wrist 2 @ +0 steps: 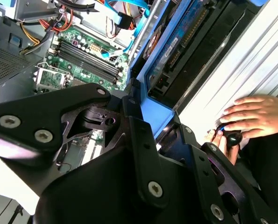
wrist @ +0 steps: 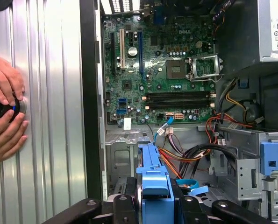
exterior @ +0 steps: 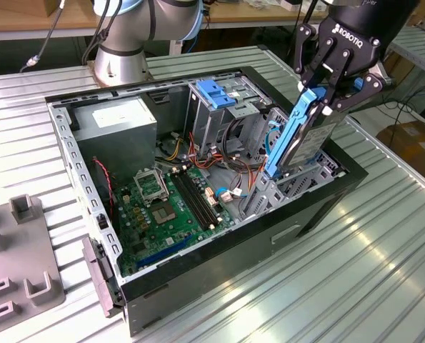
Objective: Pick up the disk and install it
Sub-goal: 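Insert the disk into the insertion slot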
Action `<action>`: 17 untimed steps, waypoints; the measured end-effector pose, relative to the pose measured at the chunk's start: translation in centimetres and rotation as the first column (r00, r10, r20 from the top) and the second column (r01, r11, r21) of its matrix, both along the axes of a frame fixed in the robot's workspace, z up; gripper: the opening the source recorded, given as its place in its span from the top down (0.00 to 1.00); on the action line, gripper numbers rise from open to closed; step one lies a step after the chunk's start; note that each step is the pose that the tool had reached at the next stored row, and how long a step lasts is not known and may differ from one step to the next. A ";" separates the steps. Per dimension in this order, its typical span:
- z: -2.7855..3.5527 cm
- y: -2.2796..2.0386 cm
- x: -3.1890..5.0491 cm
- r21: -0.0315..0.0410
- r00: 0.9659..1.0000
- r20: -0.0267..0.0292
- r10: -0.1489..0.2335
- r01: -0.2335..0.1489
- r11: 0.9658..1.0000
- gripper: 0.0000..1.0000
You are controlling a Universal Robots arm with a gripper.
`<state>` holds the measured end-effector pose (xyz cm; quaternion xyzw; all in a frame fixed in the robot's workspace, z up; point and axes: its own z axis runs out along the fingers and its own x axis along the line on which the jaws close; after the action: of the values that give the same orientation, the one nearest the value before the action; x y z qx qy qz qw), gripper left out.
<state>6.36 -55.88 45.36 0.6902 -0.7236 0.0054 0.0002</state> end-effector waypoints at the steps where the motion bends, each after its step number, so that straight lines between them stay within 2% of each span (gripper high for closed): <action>1: -0.01 -0.02 0.05 0.000 1.000 0.000 -0.001 0.001 1.000 0.63; 17: -0.87 -0.13 0.10 0.000 1.000 0.000 -0.001 0.001 1.000 0.63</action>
<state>6.46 -56.01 44.49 0.6898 -0.7240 0.0055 0.0002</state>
